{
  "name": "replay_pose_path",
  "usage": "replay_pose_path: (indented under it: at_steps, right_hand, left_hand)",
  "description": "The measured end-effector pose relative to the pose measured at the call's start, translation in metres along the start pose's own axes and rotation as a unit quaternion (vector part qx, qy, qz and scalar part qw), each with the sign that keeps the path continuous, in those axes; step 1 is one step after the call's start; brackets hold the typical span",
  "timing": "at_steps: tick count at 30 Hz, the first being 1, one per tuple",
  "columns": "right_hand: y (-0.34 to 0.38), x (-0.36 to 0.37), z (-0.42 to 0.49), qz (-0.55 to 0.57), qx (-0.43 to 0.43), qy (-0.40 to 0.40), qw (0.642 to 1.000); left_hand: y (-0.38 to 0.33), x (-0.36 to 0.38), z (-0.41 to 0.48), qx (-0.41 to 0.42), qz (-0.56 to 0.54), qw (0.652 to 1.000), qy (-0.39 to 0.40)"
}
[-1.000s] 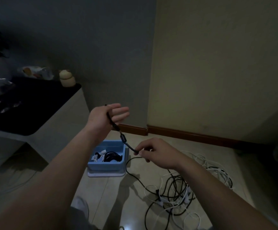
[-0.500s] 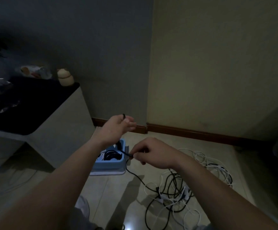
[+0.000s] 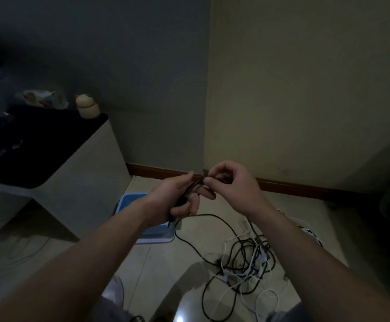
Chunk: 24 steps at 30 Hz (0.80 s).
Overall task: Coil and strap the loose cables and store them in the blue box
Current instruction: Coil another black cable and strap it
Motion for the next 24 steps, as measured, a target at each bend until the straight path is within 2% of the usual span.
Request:
replay_pose_path:
  at_steps: [3, 7, 9, 14, 18, 22, 24]
  right_hand:
    - [-0.007, -0.005, 0.003, -0.035, 0.006, -0.031, 0.999]
    - [-0.023, -0.023, 0.007, -0.159, 0.050, -0.093, 0.982]
    - [-0.031, -0.021, 0.010, -0.196, 0.065, -0.063, 0.976]
    - [-0.057, -0.002, 0.010, -0.068, 0.101, 0.068, 0.990]
    - [-0.085, 0.003, -0.003, -0.126, 0.185, 0.142, 0.964]
    - [-0.087, 0.014, -0.012, -0.118, 0.228, 0.160, 0.953]
    - [-0.077, 0.019, -0.013, -0.102, 0.210, 0.164, 0.958]
  left_hand:
    - [-0.008, 0.011, -0.005, 0.009, -0.012, 0.999, 0.053]
    - [-0.022, 0.013, -0.014, 0.023, -0.081, 0.996, 0.029]
    - [-0.029, 0.014, -0.018, 0.027, -0.121, 0.992, 0.015]
    - [-0.047, 0.010, -0.030, 0.061, -0.218, 0.974, -0.026]
    - [-0.061, -0.006, -0.038, 0.121, -0.280, 0.951, -0.058]
    - [-0.058, -0.023, -0.038, 0.134, -0.319, 0.931, -0.119]
    - [-0.057, -0.031, -0.037, 0.142, -0.331, 0.921, -0.148]
Point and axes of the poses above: each hand's wrist, its own z-axis towards the middle knuckle, its own x-axis out of the palm, y = z × x, the point moved 8 cm from there along z, towards the middle knuckle, and after that the axes turned 6 degrees about z, right-handed, at the moved point
